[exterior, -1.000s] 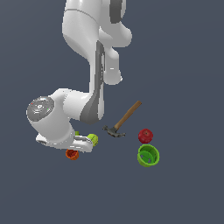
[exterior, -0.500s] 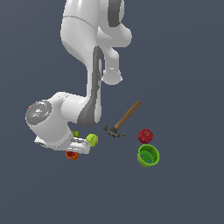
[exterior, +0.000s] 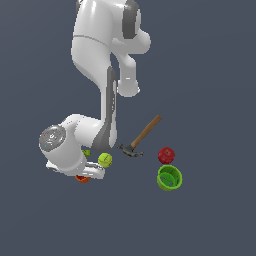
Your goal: Pick up a designated object from a clutter of objects.
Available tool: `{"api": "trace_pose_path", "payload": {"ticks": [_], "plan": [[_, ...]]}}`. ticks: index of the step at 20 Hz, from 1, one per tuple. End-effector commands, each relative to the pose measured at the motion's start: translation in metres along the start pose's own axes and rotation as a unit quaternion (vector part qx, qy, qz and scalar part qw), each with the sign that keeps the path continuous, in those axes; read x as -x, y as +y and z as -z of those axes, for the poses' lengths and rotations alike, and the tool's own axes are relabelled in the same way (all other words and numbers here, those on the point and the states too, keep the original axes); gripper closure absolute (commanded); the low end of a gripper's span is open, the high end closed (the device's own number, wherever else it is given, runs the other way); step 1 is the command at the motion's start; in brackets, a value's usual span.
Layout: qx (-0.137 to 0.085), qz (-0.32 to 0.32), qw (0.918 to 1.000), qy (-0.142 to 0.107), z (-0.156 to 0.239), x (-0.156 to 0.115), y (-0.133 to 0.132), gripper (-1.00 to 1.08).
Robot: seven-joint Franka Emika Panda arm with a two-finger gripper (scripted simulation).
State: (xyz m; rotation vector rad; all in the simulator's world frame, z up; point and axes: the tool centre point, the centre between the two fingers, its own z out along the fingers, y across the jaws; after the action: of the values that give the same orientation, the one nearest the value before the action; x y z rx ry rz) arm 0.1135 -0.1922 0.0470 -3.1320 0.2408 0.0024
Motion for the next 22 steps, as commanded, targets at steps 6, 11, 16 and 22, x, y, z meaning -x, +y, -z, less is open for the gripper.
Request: {"api": "trace_pose_path", "payload": {"ticks": [6,11,16,22], "plan": [[0.0,0.0,1.0,0.001,-0.0091,-0.0017,0.0004,1.08],[0.0,0.0,1.0,0.001,-0.0091,-0.0017,0.0004,1.08],[0.0,0.0,1.0,0.001,-0.009,-0.0016,0.0004,1.08],[0.0,0.0,1.0,0.001,-0.0037,0.0024,0.0012,1.08]]}}
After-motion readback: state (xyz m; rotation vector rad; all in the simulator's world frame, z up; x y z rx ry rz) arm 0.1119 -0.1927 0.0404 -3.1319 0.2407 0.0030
